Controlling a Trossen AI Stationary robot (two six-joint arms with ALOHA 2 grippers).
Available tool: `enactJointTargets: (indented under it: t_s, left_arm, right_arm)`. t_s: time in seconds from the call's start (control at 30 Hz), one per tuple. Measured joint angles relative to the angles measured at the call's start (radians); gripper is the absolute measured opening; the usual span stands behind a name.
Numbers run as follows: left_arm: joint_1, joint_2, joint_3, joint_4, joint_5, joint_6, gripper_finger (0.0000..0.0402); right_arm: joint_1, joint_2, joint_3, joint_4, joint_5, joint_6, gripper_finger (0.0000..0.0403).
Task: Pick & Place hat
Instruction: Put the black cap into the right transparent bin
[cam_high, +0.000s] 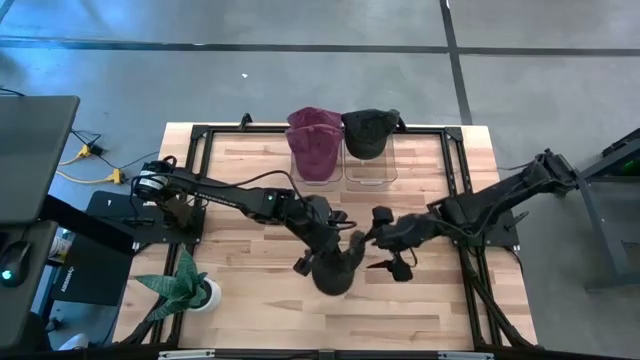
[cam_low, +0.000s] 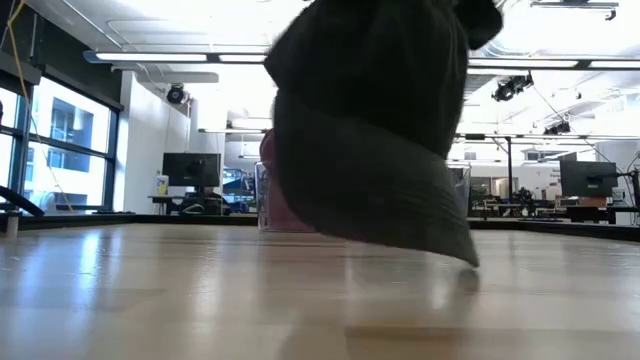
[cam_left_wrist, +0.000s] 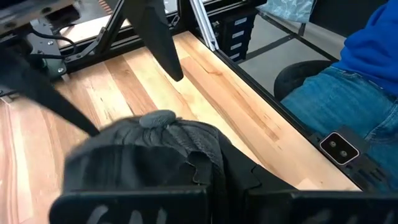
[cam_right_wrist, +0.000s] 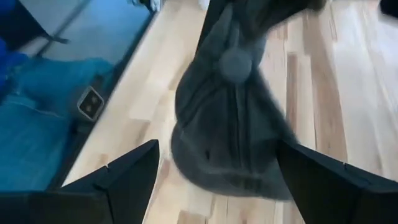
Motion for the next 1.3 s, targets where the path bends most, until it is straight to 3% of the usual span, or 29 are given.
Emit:
enactJointTargets:
  t_s: [0.27, 0.47, 0.6, 0.7, 1.03, 1.17, 1.3]
  left_arm:
    - [0.000, 0.000, 0.000, 0.000, 0.000, 0.002, 0.0002]
    - [0.000, 0.000, 0.000, 0.001, 0.000, 0.002, 0.0002]
    - [0.000, 0.000, 0.000, -0.035, 0.029, -0.001, 0.0002]
    - [0.000, 0.000, -0.001, -0.031, 0.045, -0.001, 0.0002]
    - [0.000, 0.000, -0.001, -0.005, 0.048, -0.001, 0.0003]
    - [0.001, 0.000, -0.001, 0.041, 0.122, -0.005, 0.0019]
    - [0.001, 0.021, 0.000, 0.089, 0.170, -0.050, 0.0082]
  right_arm:
    - [-0.122, -0.004, -0.011, 0.088, -0.108, -0.157, 0.0319]
    - [-0.214, 0.065, -0.021, 0.153, -0.466, -0.184, 0.0318]
    - [-0.228, 0.092, -0.022, 0.142, -0.554, -0.233, 0.0298]
    - [-0.227, 0.085, -0.021, 0.128, -0.613, -0.230, 0.0256]
    - [-0.139, 0.067, -0.021, 0.112, -0.589, -0.162, 0.0017]
    - [-0.094, 0.057, -0.019, 0.100, -0.452, -0.149, 0.0022]
    - [-0.068, 0.025, -0.017, 0.091, -0.384, -0.162, 0.0005]
